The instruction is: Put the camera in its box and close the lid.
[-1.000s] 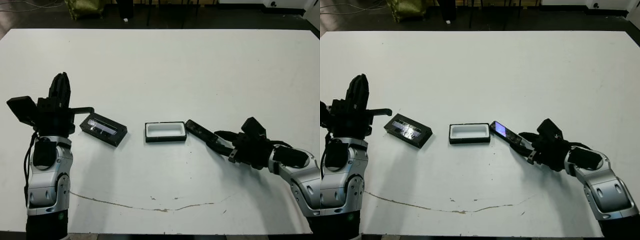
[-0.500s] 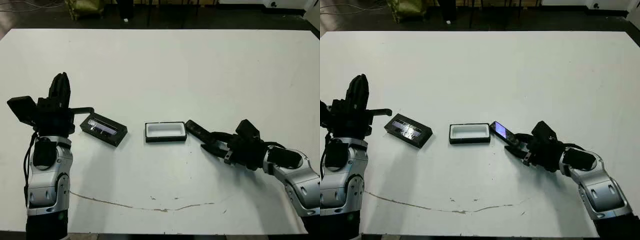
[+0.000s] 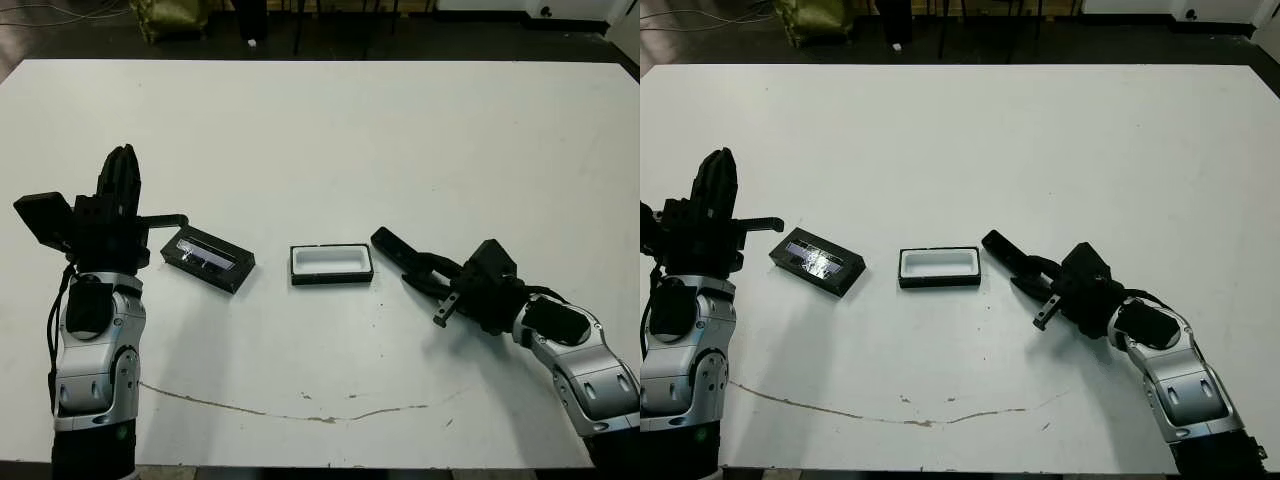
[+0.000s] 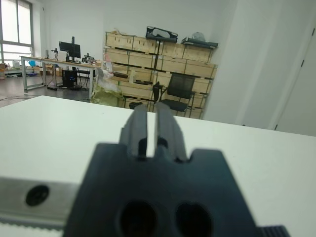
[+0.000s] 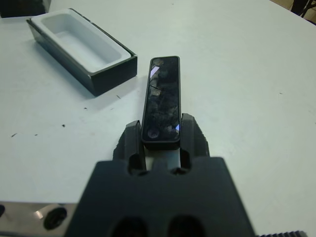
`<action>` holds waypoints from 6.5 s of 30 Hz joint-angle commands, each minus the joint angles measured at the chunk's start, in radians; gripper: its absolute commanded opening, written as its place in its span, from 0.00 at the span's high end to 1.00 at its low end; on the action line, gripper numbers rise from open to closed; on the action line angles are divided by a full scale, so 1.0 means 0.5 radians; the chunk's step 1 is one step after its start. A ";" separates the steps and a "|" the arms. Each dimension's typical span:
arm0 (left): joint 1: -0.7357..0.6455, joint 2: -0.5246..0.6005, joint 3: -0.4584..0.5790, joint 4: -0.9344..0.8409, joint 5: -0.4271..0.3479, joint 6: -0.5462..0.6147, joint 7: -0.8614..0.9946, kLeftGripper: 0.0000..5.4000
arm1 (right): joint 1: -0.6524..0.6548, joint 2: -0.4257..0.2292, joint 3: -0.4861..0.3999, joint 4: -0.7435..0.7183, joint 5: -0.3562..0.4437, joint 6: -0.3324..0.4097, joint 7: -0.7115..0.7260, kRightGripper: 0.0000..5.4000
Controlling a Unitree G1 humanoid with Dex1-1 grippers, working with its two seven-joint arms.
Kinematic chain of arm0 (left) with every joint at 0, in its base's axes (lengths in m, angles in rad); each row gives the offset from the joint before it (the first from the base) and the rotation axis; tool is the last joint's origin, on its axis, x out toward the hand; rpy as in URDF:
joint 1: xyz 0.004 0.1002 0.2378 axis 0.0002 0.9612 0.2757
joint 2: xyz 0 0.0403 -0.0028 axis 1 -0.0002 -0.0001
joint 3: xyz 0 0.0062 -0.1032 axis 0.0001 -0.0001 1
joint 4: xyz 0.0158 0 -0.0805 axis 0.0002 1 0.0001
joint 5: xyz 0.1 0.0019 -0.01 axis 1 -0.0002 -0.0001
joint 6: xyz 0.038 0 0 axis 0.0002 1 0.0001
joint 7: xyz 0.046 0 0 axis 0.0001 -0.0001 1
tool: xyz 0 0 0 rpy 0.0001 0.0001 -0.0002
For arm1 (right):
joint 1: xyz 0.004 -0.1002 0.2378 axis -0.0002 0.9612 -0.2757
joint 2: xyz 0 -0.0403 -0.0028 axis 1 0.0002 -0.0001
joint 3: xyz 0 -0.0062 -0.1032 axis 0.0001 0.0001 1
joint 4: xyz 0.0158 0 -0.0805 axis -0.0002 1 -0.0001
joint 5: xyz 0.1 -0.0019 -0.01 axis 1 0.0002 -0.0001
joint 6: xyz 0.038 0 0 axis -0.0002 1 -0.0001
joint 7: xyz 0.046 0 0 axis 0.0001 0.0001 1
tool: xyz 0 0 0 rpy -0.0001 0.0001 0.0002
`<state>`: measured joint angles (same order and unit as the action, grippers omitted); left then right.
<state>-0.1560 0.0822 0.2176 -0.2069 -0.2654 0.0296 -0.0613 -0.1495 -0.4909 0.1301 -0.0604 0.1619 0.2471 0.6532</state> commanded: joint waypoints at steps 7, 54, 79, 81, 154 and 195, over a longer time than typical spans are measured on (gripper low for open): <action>0.035 0.011 0.010 0.026 -0.001 0.012 -0.007 1.00 | -0.267 -0.142 -0.218 0.281 0.085 0.141 0.150 0.96; 0.085 -0.018 -0.033 0.008 0.050 0.027 0.049 1.00 | -1.621 0.117 0.406 1.312 -0.210 -0.094 1.678 0.96; 0.070 -0.028 -0.043 0.004 0.078 0.023 0.055 1.00 | -1.619 0.180 0.562 1.280 -0.295 -0.038 1.729 0.96; 0.069 -0.027 -0.042 0.013 0.081 0.012 0.053 1.00 | -1.617 0.190 0.576 1.290 -0.307 -0.056 1.732 0.96; 0.091 -0.049 -0.041 0.007 0.062 0.025 0.047 1.00 | -1.582 0.297 0.620 1.270 -0.395 -0.234 1.660 0.14; -0.067 0.630 -0.018 -0.118 0.263 0.215 -0.389 1.00 | 0.625 0.591 -0.800 -1.013 0.585 0.201 -0.474 1.00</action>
<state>-0.1802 0.3669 0.2052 -0.2866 -0.1469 0.1116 -0.2382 0.1343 -0.2105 -0.2561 -0.5677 0.4417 0.3453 0.4393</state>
